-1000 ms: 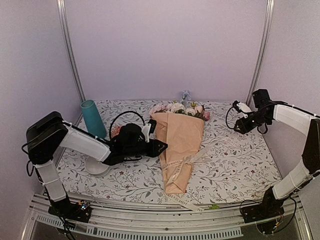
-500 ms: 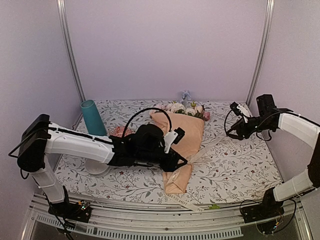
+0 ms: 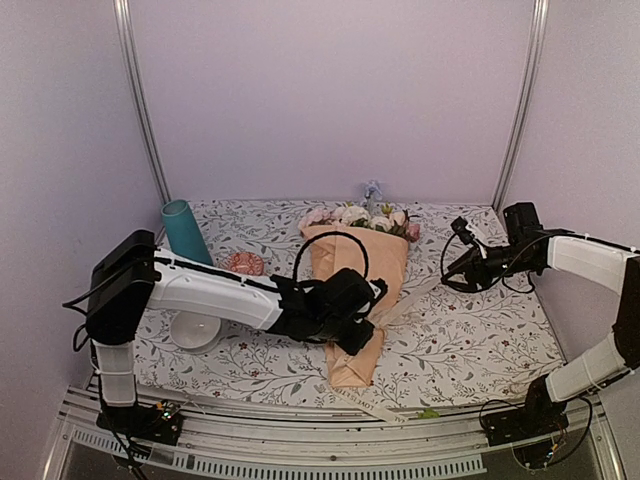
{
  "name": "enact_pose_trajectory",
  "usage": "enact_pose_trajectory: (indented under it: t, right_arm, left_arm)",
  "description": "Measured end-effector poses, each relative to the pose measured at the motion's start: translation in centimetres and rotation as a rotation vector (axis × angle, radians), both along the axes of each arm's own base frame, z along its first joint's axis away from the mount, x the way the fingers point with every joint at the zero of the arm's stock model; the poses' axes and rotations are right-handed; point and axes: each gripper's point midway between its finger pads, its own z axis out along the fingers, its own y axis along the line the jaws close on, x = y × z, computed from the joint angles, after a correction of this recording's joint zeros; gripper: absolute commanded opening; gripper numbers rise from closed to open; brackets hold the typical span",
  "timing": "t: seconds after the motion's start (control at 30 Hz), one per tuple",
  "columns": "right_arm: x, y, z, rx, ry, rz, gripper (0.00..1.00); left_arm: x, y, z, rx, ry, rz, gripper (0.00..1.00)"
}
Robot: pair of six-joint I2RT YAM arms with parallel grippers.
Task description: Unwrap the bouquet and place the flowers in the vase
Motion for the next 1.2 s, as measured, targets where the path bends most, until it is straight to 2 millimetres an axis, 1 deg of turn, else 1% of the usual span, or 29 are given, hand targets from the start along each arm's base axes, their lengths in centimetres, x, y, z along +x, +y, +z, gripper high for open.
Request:
enact_pose_trajectory:
  t: [0.07, 0.1, 0.13, 0.2, 0.3, 0.37, 0.43, 0.57, 0.67, 0.7, 0.77, 0.87, 1.0, 1.1, 1.2]
  right_arm:
    - [0.1, 0.0, 0.2, 0.001, -0.012, 0.001, 0.59]
    - [0.2, 0.0, 0.2, 0.001, -0.017, 0.001, 0.59]
    - [0.2, 0.0, 0.3, 0.001, -0.022, 0.002, 0.58]
    - [0.3, 0.0, 0.5, 0.002, -0.03, 0.002, 0.58]
    - [0.4, 0.0, 0.6, 0.003, -0.036, 0.002, 0.56]
    - [0.4, 0.0, 0.6, 0.003, -0.037, 0.002, 0.56]
    - [0.4, 0.1, 0.6, 0.004, -0.037, 0.003, 0.55]
    - [0.4, 0.1, 0.6, 0.005, -0.039, 0.003, 0.55]
    - [0.4, 0.1, 0.6, 0.005, -0.038, 0.003, 0.53]
    - [0.4, 0.1, 0.6, 0.005, -0.038, 0.003, 0.53]
    - [0.3, 0.1, 0.6, 0.005, -0.038, 0.005, 0.52]
    - [0.0, 0.6, 0.6, 0.001, -0.037, 0.02, 0.5]
    - [-1.0, 2.2, 0.6, -0.012, -0.045, 0.082, 0.46]
    - [-2.9, 4.7, 0.1, -0.048, -0.054, 0.18, 0.43]
    - [-5.2, 7.7, -0.7, -0.085, -0.057, 0.302, 0.41]
  left_arm:
    - [0.1, 0.3, -1.0, 0.031, 0.003, 0.005, 0.1]
    - [0.1, 0.4, -1.5, 0.05, 0.005, 0.004, 0.03]
    - [0.0, 0.5, -1.8, 0.059, 0.012, 0.008, 0.0]
    - [0.0, 0.7, -2.2, 0.081, 0.012, 0.001, 0.0]
    - [0.3, 0.6, -1.6, 0.084, 0.002, 0.008, 0.0]
    - [0.6, 0.8, -0.3, 0.079, -0.021, 0.019, 0.0]
    - [1.1, 1.3, 1.4, 0.071, -0.047, 0.034, 0.0]
    - [2.2, 2.9, 7.0, 0.019, -0.115, 0.068, 0.0]
    - [3.7, 5.0, 10.9, -0.006, -0.172, 0.112, 0.0]
    - [4.2, 5.9, 11.9, -0.003, -0.191, 0.13, 0.0]
    - [5.2, 7.8, 13.1, 0.015, -0.215, 0.167, 0.0]
    - [6.4, 10.7, 13.9, 0.063, -0.236, 0.223, 0.0]
    - [7.1, 15.1, 14.3, 0.135, -0.246, 0.303, 0.0]
    - [7.2, 18.5, 14.4, 0.178, -0.23, 0.374, 0.0]
    - [6.6, 20.9, 13.7, 0.211, -0.191, 0.432, 0.0]
